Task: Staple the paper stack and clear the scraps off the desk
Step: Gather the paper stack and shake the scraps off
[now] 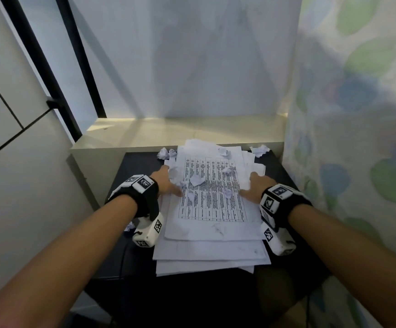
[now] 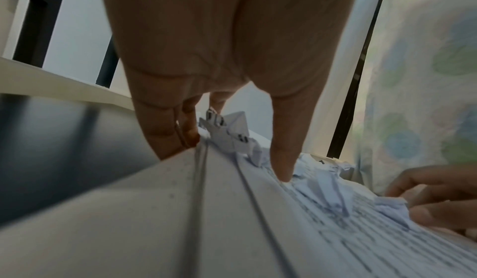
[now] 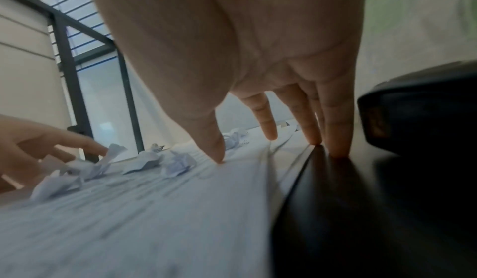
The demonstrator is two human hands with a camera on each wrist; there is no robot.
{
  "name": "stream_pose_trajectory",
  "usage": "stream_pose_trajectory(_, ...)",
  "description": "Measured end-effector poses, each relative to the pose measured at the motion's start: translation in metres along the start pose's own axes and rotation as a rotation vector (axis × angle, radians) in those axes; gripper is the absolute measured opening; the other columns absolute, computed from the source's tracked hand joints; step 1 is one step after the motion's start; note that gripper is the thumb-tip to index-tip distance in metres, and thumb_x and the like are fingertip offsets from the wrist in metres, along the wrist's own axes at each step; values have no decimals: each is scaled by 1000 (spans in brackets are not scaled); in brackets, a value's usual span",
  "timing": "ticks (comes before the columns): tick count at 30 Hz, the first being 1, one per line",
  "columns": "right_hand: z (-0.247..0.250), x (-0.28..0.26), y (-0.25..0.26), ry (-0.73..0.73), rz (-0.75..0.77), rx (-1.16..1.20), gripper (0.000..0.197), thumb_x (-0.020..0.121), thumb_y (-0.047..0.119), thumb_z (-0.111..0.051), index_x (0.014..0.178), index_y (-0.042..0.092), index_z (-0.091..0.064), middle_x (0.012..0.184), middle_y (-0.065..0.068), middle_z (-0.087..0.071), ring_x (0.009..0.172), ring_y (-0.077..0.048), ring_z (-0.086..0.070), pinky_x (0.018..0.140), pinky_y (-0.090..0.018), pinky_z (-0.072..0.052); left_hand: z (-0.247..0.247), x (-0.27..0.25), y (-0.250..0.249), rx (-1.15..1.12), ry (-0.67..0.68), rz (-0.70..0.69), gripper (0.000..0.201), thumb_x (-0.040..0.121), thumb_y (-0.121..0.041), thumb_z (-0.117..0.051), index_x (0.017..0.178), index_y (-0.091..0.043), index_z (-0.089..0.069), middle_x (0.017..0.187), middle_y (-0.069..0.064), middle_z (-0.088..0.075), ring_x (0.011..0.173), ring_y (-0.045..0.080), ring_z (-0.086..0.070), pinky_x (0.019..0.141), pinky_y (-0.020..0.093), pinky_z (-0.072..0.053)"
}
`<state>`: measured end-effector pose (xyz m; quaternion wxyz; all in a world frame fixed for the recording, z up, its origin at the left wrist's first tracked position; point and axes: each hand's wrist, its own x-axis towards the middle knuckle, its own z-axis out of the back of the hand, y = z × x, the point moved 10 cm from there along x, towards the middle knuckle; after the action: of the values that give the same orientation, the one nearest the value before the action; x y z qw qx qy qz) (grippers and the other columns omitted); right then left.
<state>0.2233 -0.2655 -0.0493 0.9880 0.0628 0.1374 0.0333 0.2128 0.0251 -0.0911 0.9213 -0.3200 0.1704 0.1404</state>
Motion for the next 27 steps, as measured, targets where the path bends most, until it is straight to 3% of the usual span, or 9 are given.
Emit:
stream_pose_trajectory(3, 3, 9, -1, 20, -32, 129, 80, 76, 50, -65, 134, 5, -34, 134, -15, -50, 120, -31, -51, 95, -36, -47, 4, -21, -19, -32, -27, -46, 118, 40, -42, -85, 140, -4, -34, 138, 13, -49, 122, 33, -53, 101, 49, -47)
stream_pose_trajectory(5, 3, 13, -4, 38, -71, 188, 93, 70, 48, -73, 139, 5, -27, 139, -16, -44, 124, -32, -49, 97, -37, -47, 2, -24, -29, -37, -24, -96, 126, 29, -53, -80, 140, -11, -39, 141, 15, -46, 126, 32, -50, 104, 48, -45)
stream_pose_trajectory(8, -1, 19, -11, 67, -150, 185, 111, 62, 50, -79, 143, 4, -17, 145, -21, -32, 130, -36, -41, 102, -40, -43, -2, -34, -36, -31, 6, -104, 101, 50, -42, -81, 137, -7, -43, 133, 20, -53, 123, 35, -52, 105, 45, -44)
stream_pose_trajectory(10, -3, 22, -13, 92, -183, 188, 118, 58, 50, -82, 142, 2, -16, 144, -22, -31, 129, -37, -42, 100, -42, -44, 1, -36, -34, -89, -35, -83, 73, 62, -21, -83, 125, -6, -51, 123, 21, -59, 115, 36, -57, 100, 45, -47)
stream_pose_trajectory(15, -1, 28, -20, 88, -201, 236, 133, 42, 54, -87, 143, 2, -18, 141, -17, -42, 126, -34, -47, 99, -41, -46, 5, -31, -29, -249, -103, -73, 82, 62, 4, -81, 133, -3, -40, 86, -7, -52, 86, 17, -53, 74, 22, -48)
stream_pose_trajectory(19, 5, 24, -20, 63, -178, 241, 123, 38, 56, -86, 136, 1, -34, 128, -14, -54, 112, -32, -56, 85, -34, -49, 2, -41, -60, -174, -46, -254, 87, 66, 3, -76, 141, -1, -31, 78, -2, -49, 73, 13, -45, 65, 6, -45)
stream_pose_trajectory(21, 9, 19, -19, 53, -171, 228, 112, 42, 57, -84, 130, 0, -43, 122, -13, -58, 103, -29, -59, 80, -31, -47, 6, -45, -60, -210, -90, -261, 87, 67, 11, -75, 141, -1, -31, 95, 3, -53, 85, 14, -49, 65, 6, -45)
stream_pose_trajectory(23, 8, 14, -17, 62, -157, 248, 103, 41, 57, -84, 122, 3, -47, 113, -12, -58, 98, -28, -60, 80, -31, -49, 12, -51, -52, -290, -146, -217, 96, 65, 13, -75, 145, -7, -25, 118, 7, -51, 101, 15, -48, 80, 17, -44)
stream_pose_trajectory(27, -16, 50, -26, 60, -144, 280, 107, 5, 80, -71, 94, 22, -54, 97, -4, -64, 79, -19, -63, 76, -32, -54, 11, -56, -50, -349, -150, -228, 103, 65, 11, -77, 147, -8, -18, 141, 19, -43, 121, 29, -49, 98, 32, -41)
